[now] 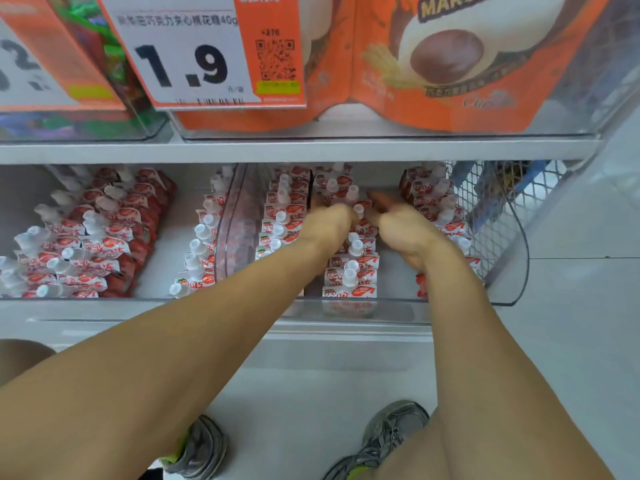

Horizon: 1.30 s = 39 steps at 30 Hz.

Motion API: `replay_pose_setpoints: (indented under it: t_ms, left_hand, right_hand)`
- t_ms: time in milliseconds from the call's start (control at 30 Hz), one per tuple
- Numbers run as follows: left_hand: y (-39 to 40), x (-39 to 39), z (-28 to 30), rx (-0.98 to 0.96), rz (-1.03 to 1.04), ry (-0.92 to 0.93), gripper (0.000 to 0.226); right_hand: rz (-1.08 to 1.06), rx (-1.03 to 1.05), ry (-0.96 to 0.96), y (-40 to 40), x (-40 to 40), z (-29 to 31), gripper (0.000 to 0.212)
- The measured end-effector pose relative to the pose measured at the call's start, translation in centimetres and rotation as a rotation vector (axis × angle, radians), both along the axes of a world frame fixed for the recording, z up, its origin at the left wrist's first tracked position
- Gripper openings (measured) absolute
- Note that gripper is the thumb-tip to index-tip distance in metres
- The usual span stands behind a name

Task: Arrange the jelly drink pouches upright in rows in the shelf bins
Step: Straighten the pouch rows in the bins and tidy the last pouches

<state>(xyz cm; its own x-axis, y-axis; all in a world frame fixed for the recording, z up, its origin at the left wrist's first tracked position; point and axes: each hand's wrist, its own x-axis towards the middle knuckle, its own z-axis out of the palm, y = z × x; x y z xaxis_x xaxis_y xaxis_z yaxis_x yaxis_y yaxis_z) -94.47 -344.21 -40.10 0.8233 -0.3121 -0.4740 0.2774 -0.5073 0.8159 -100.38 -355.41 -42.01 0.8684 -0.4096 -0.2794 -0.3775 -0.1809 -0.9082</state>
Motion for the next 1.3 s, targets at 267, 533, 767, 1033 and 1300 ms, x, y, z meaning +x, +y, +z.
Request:
replay_pose_setpoints:
  t_ms: [267, 533, 767, 1033, 1300]
  left_hand:
    - [0.8, 0.2, -1.8, -0.262, -0.02, -0.052, 0.082]
    - [0.7, 0.9, -2.7, -0.302, -0.177, -0.089, 0.083]
    - [0.6, 1.2, -2.4, -0.335, -0.13, -0.106, 0.093]
    - [-2.5, 2.8, -2.5, -0.233, -0.053, -0.143, 0.062]
    - [-2.7, 3.4, -3.4, -0.233, 0.067, -0.125, 0.081]
  right_hand:
    - [0.116, -0.047, 0.031, -1.1, 0.3, -0.5, 0.049]
    - [0.121, -0.024, -0.038, -2.0, 0.2, -0.8, 0.045]
    - [0.123, 0.01, -0.053, -2.7, -0.2, -0.9, 0.057]
    - [-0.09, 0.07, -0.077, -0.7, 3.6, -1.6, 0.045]
    - [-0.134, 0.089, -0.14, -1.3, 4.8, -2.6, 0.044]
